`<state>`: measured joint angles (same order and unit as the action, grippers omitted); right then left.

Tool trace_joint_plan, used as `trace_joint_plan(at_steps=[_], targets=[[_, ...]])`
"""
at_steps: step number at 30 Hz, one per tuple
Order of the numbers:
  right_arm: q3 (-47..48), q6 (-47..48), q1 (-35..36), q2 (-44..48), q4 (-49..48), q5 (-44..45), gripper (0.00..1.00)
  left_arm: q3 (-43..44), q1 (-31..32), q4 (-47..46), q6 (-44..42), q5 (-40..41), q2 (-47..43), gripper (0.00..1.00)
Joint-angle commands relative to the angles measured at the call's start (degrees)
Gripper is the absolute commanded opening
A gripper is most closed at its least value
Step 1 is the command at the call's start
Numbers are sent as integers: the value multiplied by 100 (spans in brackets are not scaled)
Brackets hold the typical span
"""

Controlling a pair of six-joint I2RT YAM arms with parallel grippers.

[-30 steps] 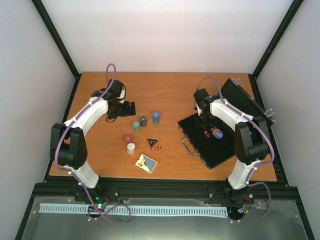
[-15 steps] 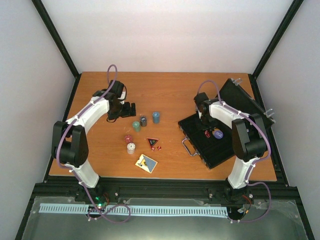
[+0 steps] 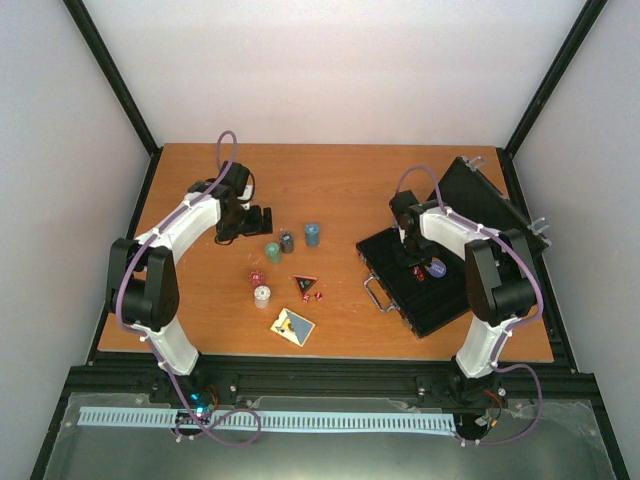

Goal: Pack up texas hold em set

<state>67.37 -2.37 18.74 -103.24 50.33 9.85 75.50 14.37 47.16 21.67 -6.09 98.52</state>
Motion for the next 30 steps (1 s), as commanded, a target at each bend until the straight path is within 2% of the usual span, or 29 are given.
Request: trace_joint_plan(at_steps=[1, 5, 8, 12, 20, 25, 30], targets=[[138, 94, -37, 121, 61, 3, 7, 258, 13, -31, 0, -68, 71, 100], [110, 152, -38, 184, 105, -104, 18, 262, 13, -11, -11, -32, 58, 100], [143, 172, -37, 297, 125, -101, 36, 279, 13, -5, -14, -35, 66, 100], [258, 192, -37, 393, 185, -251, 46, 316, 13, -5, -8, -58, 105, 100], [443, 147, -37, 342, 310, -377, 49, 318, 13, -13, -4, -71, 116, 100], [256, -57, -43, 285, 233, -905, 49, 307, 13, -13, -13, -43, 99, 100], [105, -194, -44, 192, 223, -970, 49, 302, 13, -13, -8, -60, 125, 100]])
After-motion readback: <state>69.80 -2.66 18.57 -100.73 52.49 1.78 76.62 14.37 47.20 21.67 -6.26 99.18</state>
